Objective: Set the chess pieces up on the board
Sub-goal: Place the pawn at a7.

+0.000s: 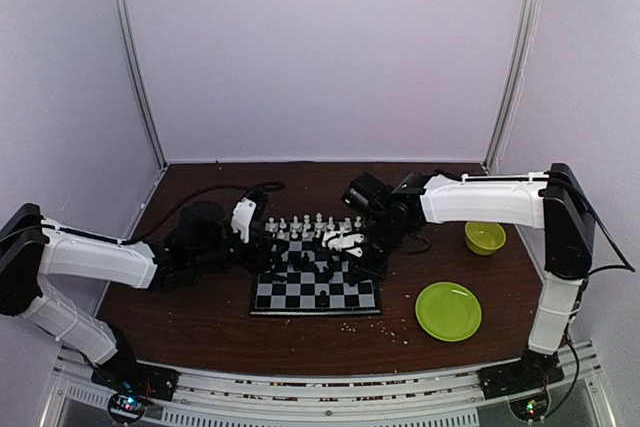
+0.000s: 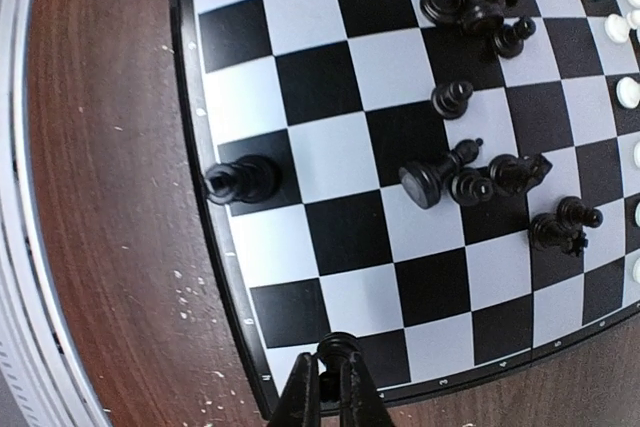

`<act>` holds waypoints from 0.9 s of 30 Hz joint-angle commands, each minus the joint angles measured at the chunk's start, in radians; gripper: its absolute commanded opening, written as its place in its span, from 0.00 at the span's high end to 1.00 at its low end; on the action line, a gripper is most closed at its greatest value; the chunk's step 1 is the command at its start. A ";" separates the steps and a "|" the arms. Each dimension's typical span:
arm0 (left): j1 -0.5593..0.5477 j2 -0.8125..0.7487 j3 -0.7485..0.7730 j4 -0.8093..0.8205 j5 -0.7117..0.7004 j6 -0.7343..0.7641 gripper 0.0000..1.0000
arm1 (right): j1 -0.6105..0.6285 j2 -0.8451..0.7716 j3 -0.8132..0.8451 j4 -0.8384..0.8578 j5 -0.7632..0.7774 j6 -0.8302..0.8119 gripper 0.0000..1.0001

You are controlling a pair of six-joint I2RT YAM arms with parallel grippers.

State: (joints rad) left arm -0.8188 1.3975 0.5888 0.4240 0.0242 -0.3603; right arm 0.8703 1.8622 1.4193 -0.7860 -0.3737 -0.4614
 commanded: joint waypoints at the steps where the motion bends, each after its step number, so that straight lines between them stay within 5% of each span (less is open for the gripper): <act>1: 0.001 0.013 0.001 0.096 -0.020 -0.050 0.48 | 0.002 0.029 -0.003 -0.022 0.139 -0.040 1.00; 27: 0.001 0.065 0.037 0.085 0.016 -0.042 0.48 | 0.004 0.103 0.033 -0.091 0.141 -0.062 1.00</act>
State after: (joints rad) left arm -0.8188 1.4487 0.5949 0.4698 0.0254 -0.4030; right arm 0.8707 1.9396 1.4231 -0.8497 -0.2317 -0.5179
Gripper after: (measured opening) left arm 0.516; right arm 0.050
